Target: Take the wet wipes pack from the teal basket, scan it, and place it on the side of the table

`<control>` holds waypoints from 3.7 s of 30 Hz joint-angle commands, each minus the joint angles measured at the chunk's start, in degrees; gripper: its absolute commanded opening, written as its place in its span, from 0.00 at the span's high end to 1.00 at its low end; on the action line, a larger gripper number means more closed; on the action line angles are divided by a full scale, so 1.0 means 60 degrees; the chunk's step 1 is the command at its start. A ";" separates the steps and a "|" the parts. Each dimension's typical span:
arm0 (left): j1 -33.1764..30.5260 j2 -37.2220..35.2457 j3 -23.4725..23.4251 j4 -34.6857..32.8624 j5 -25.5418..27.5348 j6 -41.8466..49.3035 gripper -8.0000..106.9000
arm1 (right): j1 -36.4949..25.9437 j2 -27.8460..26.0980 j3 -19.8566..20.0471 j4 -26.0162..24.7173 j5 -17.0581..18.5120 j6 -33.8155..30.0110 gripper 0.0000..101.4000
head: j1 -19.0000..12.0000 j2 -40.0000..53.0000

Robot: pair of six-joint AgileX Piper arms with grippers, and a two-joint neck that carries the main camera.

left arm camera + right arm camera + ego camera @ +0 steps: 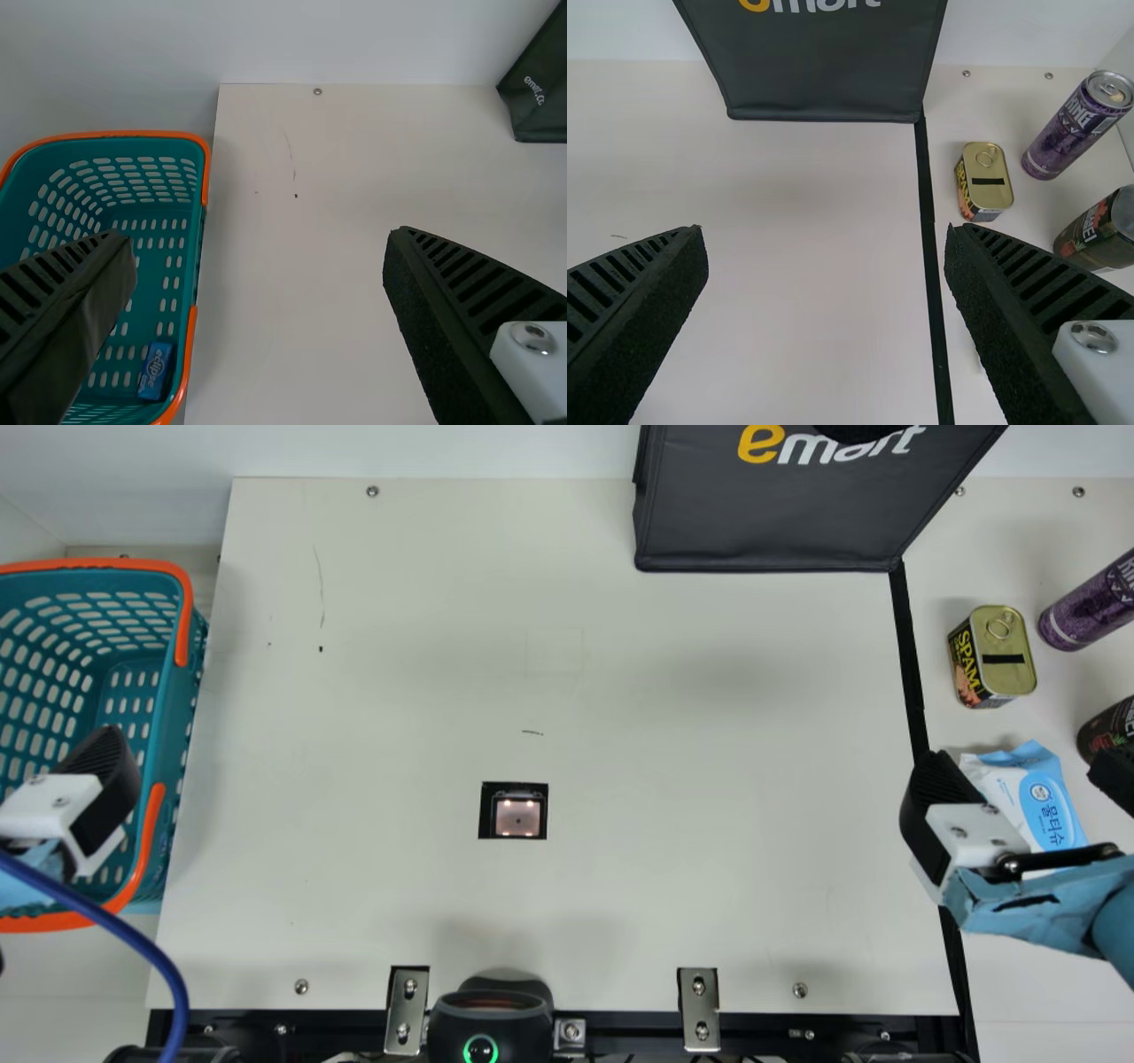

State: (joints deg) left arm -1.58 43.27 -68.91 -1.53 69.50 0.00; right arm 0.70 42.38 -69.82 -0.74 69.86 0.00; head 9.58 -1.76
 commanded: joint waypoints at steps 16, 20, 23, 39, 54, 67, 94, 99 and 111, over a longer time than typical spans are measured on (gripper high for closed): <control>0.0000 0.0000 0.0000 0.0000 0.0000 0.0000 0.15 | 0.0000 0.0000 0.0000 0.0000 0.0009 0.0000 0.06 | -0.0276 0.0030; 0.0000 0.0000 0.0000 0.0000 0.0000 0.0000 0.15 | 0.0000 0.0000 0.0000 0.0000 0.0009 0.0000 0.06 | -0.0276 0.0030; 0.0000 0.0000 0.0000 0.0000 0.0000 0.0000 0.15 | 0.0000 0.0000 0.0000 0.0000 0.0009 0.0000 0.06 | -0.0276 0.0030; 0.0000 0.0000 0.0000 0.0000 0.0000 0.0000 0.15 | 0.0000 0.0000 0.0000 0.0000 0.0000 0.0000 0.06 | -0.0276 0.0030; 0.0000 0.0000 0.0000 0.0000 0.0000 0.0000 0.15 | 0.0000 0.0000 0.0000 0.0000 0.0000 0.0000 0.06 | -0.0276 0.0030; 0.0000 0.0000 0.0000 0.0000 0.0000 0.0000 0.15 | 0.0000 0.0000 0.0000 0.0000 0.0010 0.0000 0.06 | -0.0276 0.0030; 0.0000 0.0000 0.0000 0.0000 0.0000 0.0000 0.15 | 0.0000 0.0000 0.0000 0.0000 0.0000 0.0000 0.06 | -0.0276 0.0030; 0.0000 0.0000 0.0000 0.0000 0.0000 0.0000 0.15 | 0.0000 0.0000 0.0000 0.0000 0.0000 0.0000 0.06 | -0.0276 0.0030; 0.0000 0.0000 0.0000 0.0000 0.0000 0.0000 0.15 | 0.0000 0.0000 0.0000 0.0000 0.0000 0.0000 0.06 | -0.0276 0.0030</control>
State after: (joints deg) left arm -1.58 43.27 -68.91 -1.53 69.50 0.00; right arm 0.70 42.38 -69.82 -0.74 69.86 0.00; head 9.58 -1.67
